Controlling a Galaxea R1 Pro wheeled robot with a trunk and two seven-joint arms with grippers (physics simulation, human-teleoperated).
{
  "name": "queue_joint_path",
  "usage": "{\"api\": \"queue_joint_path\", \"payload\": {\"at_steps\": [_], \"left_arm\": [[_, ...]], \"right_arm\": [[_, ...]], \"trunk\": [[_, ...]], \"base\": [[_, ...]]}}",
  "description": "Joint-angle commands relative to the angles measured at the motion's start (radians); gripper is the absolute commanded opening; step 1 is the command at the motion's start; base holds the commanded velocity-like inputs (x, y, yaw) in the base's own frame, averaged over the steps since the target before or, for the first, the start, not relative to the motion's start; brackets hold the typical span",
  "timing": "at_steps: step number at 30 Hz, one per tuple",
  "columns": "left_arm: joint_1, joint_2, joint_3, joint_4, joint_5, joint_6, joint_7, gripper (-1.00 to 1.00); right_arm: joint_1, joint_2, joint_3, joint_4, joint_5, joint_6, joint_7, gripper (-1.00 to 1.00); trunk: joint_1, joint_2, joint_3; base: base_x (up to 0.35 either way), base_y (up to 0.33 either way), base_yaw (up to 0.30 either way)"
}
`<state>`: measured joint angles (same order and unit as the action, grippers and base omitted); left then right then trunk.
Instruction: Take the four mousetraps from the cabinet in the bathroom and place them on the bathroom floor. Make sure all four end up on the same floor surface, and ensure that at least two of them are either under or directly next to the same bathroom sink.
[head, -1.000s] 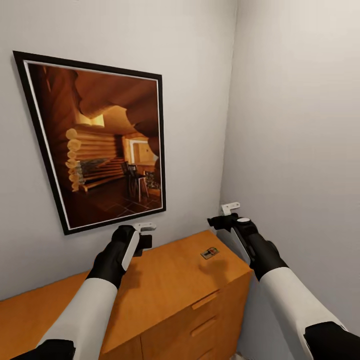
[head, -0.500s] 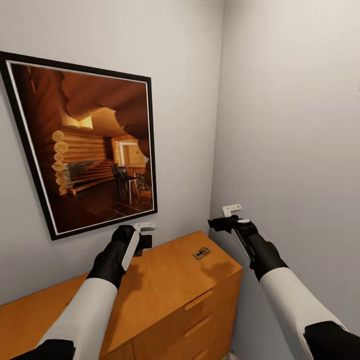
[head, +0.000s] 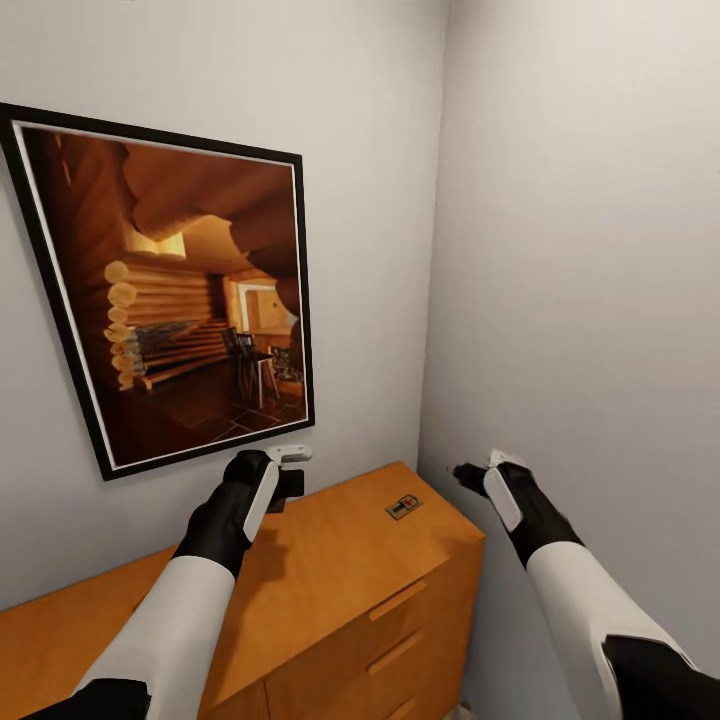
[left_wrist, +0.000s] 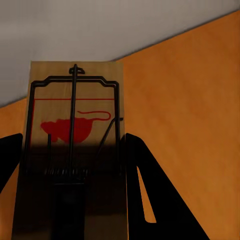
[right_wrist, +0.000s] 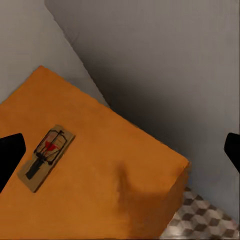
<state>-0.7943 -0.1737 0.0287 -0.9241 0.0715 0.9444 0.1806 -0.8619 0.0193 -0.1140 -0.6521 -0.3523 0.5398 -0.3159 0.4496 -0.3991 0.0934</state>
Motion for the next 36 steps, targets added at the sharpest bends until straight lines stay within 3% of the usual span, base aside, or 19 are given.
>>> {"api": "queue_joint_path", "payload": {"at_steps": [1, 5, 9, 12, 32, 34, 36], "left_arm": [[0.000, -0.001, 0.002, 0.000, 0.005, 0.004, 0.007, -1.00], [0.000, -0.001, 0.002, -0.001, 0.005, 0.004, 0.007, -1.00], [0.000, -0.001, 0.002, 0.000, 0.005, 0.004, 0.007, -1.00], [0.000, -0.001, 0.002, -0.001, 0.005, 0.004, 0.007, -1.00], [0.000, -0.001, 0.002, 0.000, 0.005, -0.028, 0.005, -1.00], [0.000, -0.001, 0.002, 0.000, 0.005, -0.042, 0.005, -1.00], [0.000, -0.001, 0.002, 0.001, 0.004, -0.054, 0.006, -1.00]], "right_arm": [[0.000, 0.002, -0.009, 0.001, -0.031, 0.001, -0.063, 1.00], [0.000, 0.005, -0.018, -0.001, -0.087, 0.006, -0.127, 1.00], [0.000, 0.007, -0.017, -0.002, -0.150, 0.008, -0.118, 1.00], [0.000, 0.008, -0.017, -0.002, -0.172, 0.009, -0.115, 1.00], [-0.002, -0.004, -0.028, -0.039, -0.174, -0.013, -0.128, 1.00], [-0.002, -0.004, -0.029, -0.043, -0.173, -0.019, -0.165, 1.00], [-0.002, -0.004, -0.029, -0.045, -0.174, -0.024, -0.244, 1.00]], "trunk": [[0.000, -0.001, -0.001], [0.000, -0.001, -0.001], [0.000, -0.001, -0.001], [0.000, -0.001, -0.001], [0.000, -0.001, -0.001], [0.000, -0.001, -0.001], [0.000, -0.001, -0.001]], "base": [[0.000, 0.000, 0.000], [0.000, 0.000, 0.000], [0.000, 0.000, 0.000], [0.000, 0.000, 0.000], [0.000, 0.000, 0.000], [0.000, 0.000, 0.000], [0.000, 0.000, 0.000]]}}
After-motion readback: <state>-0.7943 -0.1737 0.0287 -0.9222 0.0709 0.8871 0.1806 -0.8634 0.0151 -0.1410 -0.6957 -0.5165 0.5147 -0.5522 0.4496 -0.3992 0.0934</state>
